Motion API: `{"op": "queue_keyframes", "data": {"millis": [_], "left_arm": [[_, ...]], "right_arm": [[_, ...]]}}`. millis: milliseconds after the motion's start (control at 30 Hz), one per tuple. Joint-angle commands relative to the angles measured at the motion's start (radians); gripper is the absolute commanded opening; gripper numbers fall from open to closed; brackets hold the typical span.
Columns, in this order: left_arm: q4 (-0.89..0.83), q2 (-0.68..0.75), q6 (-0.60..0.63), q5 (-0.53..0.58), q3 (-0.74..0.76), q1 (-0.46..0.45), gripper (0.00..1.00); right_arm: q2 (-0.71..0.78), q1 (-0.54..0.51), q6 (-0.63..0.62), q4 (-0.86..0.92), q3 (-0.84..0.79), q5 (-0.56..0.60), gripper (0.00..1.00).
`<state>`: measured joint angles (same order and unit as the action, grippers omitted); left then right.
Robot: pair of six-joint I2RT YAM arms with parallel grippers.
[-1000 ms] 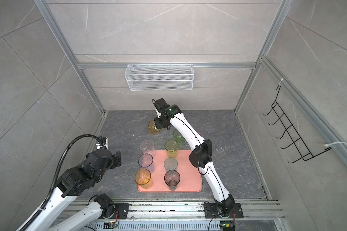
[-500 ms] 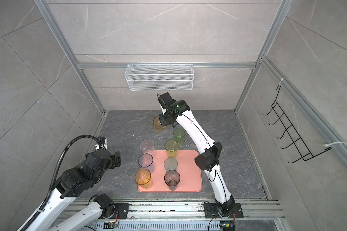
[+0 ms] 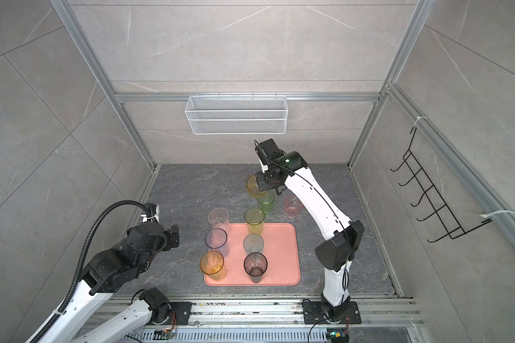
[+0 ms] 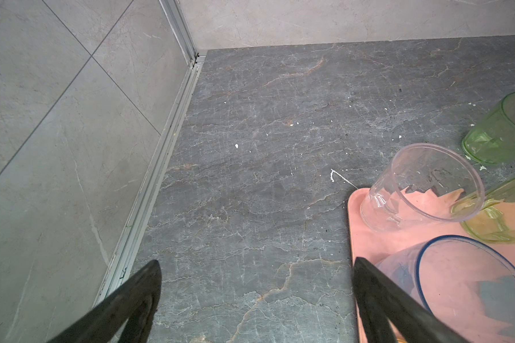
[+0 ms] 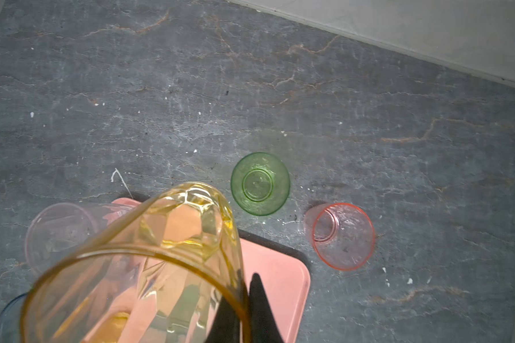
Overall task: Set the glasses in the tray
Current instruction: 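Lift the yellow cup with the right gripper and carry it toward the tray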
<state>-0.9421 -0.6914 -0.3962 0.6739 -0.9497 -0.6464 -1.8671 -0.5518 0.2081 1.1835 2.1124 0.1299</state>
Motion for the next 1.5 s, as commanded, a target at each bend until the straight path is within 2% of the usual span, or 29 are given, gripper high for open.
{"op": "queue_keyframes", "data": {"millis": [0,367,700,900,1467], "left_arm": [[0.019,0.002,0.002,-0.002,0.005,-0.001,1.00],[0.019,-0.007,0.003,0.000,0.005,-0.001,1.00],[0.019,-0.005,0.002,0.001,0.005,-0.001,1.00],[0.019,-0.008,0.002,0.000,0.005,-0.001,1.00],[0.019,-0.005,-0.003,-0.011,0.007,-0.001,1.00]], "right_arm": [[0.087,0.032,-0.009,-0.054,-0.080,0.017,0.00],[0.263,0.109,0.005,-0.121,-0.375,0.005,0.00],[0.353,0.118,0.026,-0.177,-0.581,0.002,0.00],[0.421,0.119,0.071,-0.272,-0.748,0.006,0.00],[0.412,0.119,0.145,-0.464,-0.994,-0.010,0.00]]}}
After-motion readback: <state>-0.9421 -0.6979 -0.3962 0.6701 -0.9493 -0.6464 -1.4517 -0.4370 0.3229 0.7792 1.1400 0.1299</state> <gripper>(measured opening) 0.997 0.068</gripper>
